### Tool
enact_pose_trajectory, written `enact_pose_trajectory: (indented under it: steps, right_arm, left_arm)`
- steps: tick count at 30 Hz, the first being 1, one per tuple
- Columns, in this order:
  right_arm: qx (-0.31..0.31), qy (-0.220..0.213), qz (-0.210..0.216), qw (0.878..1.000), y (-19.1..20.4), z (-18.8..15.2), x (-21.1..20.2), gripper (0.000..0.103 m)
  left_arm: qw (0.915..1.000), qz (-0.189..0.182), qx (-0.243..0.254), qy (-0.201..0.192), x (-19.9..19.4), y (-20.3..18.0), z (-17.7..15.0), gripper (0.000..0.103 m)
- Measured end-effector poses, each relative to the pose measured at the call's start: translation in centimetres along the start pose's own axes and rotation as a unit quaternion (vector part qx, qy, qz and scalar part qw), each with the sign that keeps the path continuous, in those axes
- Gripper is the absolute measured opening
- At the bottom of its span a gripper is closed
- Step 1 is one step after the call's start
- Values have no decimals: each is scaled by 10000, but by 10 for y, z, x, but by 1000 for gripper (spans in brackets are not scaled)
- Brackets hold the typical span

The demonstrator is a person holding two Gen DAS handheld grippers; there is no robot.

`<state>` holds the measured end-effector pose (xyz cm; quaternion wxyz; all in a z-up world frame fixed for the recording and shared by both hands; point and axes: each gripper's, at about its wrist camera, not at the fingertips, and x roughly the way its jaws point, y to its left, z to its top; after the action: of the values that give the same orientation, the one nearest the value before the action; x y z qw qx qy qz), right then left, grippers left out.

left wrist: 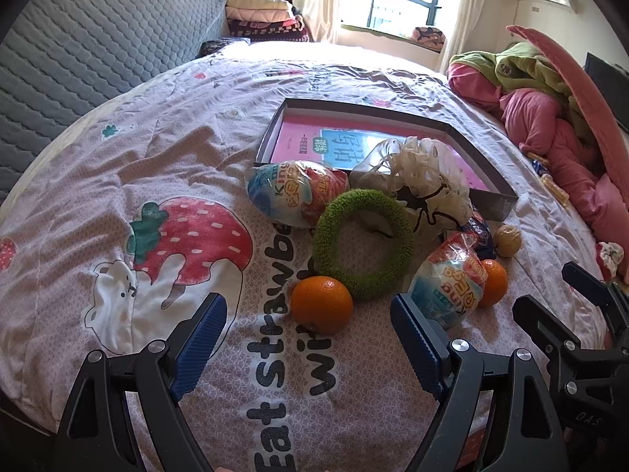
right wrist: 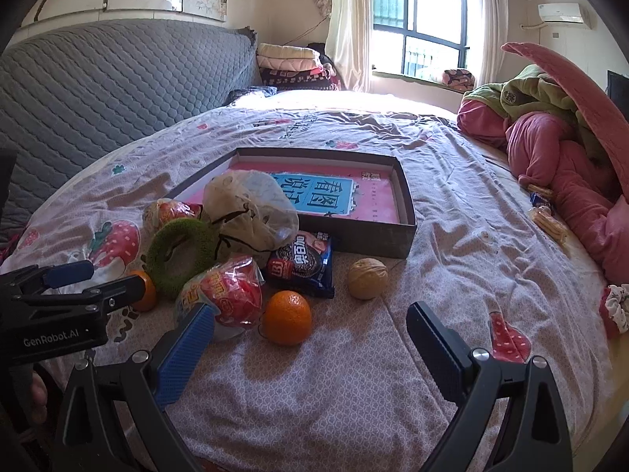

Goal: Organize objects
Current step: 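Move both grippers toward the two mandarin oranges beside the green ring, then close the left gripper on one orange while the right gripper closes on another orange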

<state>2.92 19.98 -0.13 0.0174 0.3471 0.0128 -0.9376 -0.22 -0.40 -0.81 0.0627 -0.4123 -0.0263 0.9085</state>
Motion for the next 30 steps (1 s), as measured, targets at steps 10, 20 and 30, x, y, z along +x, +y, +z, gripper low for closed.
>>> enact_pose_trajectory:
  steps: [10,20,30]
  right_arm:
    - [31,270,48,9996,-7,-9,9,98]
    - [-31,575,-146,9982,-1,-12,33,82]
    - [51,730,-177,9972,4,-8,54,67]
  left_arm:
    - [9998,-32,108,187,10,4,-6,86]
    - [9992,12,135,370,29,1,-7,86]
    - [9994,54,89,315,34,1,-1,80]
